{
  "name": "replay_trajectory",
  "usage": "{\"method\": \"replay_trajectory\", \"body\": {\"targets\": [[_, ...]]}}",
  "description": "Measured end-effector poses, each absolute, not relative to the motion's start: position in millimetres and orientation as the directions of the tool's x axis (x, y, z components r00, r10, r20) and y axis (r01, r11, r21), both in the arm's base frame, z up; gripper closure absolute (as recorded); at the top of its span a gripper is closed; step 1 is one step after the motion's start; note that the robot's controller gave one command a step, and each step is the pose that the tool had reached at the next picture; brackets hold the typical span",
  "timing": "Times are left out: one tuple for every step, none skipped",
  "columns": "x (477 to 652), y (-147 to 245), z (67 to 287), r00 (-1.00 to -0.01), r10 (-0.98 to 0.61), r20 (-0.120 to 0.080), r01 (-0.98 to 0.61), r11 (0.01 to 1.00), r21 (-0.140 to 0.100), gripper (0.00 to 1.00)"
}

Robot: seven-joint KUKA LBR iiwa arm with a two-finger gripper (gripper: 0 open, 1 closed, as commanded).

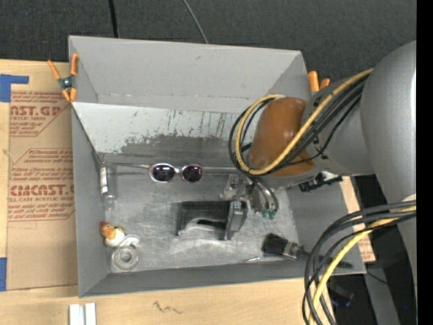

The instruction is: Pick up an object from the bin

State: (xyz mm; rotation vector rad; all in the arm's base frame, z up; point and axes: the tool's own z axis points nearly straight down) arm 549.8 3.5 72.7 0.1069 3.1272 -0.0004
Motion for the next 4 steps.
{"method": "replay_trajectory", "body": {"targets": [[549.1, 4, 75, -0.998, 0.07, -0.01, 0.07, 0.998, 0.0, 1.0], [525.1, -23, 177, -0.999, 0.046, 0.003, 0.046, 0.999, -0.001, 1.0], [525.1, -23, 177, -0.999, 0.046, 0.003, 0.046, 0.999, -0.001, 1.0], [519.2, -29, 219, -0.999, 0.042, 0.01, 0.042, 0.999, 0.0, 1.0]]}}
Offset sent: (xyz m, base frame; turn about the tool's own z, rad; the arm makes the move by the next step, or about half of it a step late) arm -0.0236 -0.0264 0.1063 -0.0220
